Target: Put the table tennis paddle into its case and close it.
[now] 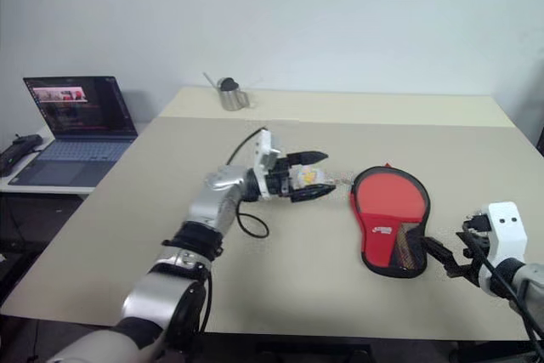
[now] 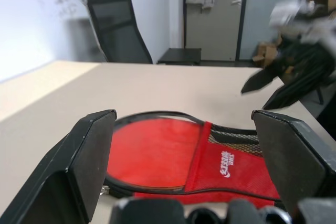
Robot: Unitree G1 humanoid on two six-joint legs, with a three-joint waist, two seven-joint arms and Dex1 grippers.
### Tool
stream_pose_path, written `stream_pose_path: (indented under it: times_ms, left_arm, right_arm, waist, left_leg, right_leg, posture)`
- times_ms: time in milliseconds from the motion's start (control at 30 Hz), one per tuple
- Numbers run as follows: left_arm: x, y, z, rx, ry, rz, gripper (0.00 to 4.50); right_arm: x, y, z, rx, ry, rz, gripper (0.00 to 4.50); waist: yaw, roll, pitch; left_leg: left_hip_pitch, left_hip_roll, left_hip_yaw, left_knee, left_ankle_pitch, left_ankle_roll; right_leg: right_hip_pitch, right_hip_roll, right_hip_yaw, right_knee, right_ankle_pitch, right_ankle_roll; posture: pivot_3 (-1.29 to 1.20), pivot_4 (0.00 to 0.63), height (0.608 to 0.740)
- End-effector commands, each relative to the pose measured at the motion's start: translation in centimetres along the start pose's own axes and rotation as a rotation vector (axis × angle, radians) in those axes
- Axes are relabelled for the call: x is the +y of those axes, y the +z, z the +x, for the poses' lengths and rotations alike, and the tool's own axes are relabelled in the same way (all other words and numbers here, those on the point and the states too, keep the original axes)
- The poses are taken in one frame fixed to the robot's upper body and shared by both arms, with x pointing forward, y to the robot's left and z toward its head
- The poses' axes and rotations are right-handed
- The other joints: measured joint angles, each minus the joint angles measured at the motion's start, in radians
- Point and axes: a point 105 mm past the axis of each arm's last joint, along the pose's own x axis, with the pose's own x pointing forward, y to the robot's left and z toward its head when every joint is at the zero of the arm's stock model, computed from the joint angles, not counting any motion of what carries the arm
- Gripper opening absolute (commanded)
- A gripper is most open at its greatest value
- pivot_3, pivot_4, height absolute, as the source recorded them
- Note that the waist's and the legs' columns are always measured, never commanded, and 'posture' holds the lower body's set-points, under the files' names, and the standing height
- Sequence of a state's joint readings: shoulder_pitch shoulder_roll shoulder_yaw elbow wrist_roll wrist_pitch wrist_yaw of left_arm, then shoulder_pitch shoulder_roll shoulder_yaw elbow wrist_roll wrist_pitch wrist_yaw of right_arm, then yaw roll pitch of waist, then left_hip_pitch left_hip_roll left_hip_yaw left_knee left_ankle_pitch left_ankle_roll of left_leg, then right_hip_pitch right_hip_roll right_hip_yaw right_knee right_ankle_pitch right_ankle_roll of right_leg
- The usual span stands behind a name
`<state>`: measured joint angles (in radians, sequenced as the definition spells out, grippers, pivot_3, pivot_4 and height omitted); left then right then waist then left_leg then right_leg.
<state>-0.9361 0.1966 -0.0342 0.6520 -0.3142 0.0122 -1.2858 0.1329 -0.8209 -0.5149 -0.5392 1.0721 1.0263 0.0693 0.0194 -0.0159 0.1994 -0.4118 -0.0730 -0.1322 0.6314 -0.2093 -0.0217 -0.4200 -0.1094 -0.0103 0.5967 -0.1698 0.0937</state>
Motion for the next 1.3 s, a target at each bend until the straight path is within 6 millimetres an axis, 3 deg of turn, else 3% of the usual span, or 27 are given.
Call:
stream_pose_path:
  times_ms: [33,367,667,967,1067,1300]
  left_arm:
    - [-0.6,2.1,-0.4,-0.035,-0.06,0.034,4.5]
    - [-0.8,2.5,-1.3,0.011,-0.068,0.046,4.5]
    - [-1.0,2.7,-0.7,0.004,-0.066,0.048,4.5]
    - [-0.9,2.8,-0.4,0.002,-0.069,0.051,4.5]
    - [-0.9,2.8,-0.4,0.003,-0.071,0.052,4.5]
    - [-0.9,2.5,-0.7,0.018,-0.074,0.047,4.5]
  right_arm:
    - [0.2,1.0,1.2,-0.062,0.016,0.008,4.48]
    - [-1.9,0.4,4.8,-0.023,-0.051,-0.054,4.48]
    - [-0.3,-0.5,6.7,0.039,0.051,-0.157,4.48]
    - [-0.3,-0.9,8.0,0.075,0.101,-0.079,4.48]
    - [-0.3,-1.1,8.2,0.087,0.114,-0.053,3.9]
    - [0.3,-2.1,8.6,0.134,0.133,-0.036,1.62]
  waist:
    - [-0.002,0.0,0.0]
    - [-0.017,0.0,0.0]
    - [-0.022,0.0,0.0]
    - [-0.026,0.0,0.0]
    - [-0.027,0.0,0.0]
    - [-0.027,-0.001,-0.001]
  left_leg:
    - [0.0,0.0,0.0,0.0,0.0,0.0]
    - [0.001,0.0,0.0,0.0,0.0,0.0]
    - [0.002,0.0,0.0,0.0,0.0,0.0]
    - [0.007,0.001,0.001,0.0,0.0,0.0]
    - [0.011,0.002,0.001,0.0,0.0,0.0]
    - [0.014,0.005,0.001,0.0,0.0,0.0]
  right_leg:
    - [0.0,0.0,0.0,0.0,0.0,0.0]
    - [0.0,0.0,0.0,0.0,0.0,0.0]
    - [0.0,0.0,0.001,0.002,0.0,0.0]
    - [0.0,0.001,0.002,0.01,-0.002,-0.003]
    - [0.002,0.001,0.002,0.013,-0.003,-0.005]
    - [0.005,0.004,0.001,0.014,-0.003,-0.006]
  posture:
    - [0.0,0.15,0.74]
    - [0.0,0.15,0.74]
    - [0.0,0.15,0.74]
    - [0.0,0.15,0.74]
    - [0.0,0.15,0.74]
    - [0.0,0.15,0.74]
